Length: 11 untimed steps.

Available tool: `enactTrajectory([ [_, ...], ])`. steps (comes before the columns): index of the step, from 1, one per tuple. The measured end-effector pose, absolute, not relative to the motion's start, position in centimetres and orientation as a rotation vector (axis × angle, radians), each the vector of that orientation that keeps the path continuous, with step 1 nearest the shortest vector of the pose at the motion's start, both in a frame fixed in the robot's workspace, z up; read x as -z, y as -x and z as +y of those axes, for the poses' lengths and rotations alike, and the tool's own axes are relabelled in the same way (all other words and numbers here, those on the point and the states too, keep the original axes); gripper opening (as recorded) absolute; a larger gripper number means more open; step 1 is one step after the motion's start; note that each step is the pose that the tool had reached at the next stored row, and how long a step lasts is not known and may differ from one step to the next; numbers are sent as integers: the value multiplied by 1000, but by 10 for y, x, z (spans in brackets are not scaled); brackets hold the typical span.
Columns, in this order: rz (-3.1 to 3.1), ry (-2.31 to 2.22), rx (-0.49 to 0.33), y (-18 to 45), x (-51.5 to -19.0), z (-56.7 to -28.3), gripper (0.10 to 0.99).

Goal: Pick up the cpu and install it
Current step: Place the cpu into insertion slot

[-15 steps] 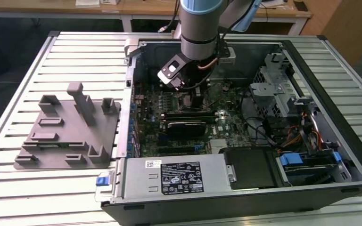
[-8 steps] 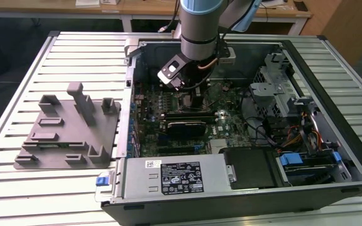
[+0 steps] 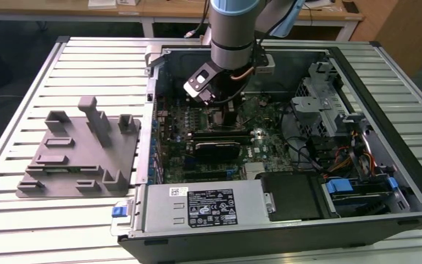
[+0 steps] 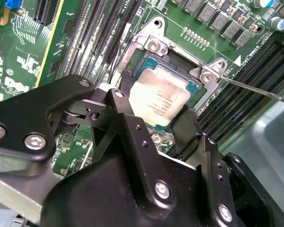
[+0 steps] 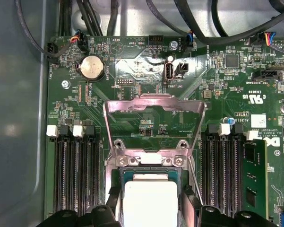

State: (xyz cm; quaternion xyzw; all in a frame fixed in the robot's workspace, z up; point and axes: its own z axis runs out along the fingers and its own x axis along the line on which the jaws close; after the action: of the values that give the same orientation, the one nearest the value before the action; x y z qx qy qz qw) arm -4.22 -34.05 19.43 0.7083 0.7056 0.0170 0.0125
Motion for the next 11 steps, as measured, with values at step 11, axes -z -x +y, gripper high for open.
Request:
enactTrajectory([
  [11, 2200, -2208, -53, 42, -201, -340, 600],
])
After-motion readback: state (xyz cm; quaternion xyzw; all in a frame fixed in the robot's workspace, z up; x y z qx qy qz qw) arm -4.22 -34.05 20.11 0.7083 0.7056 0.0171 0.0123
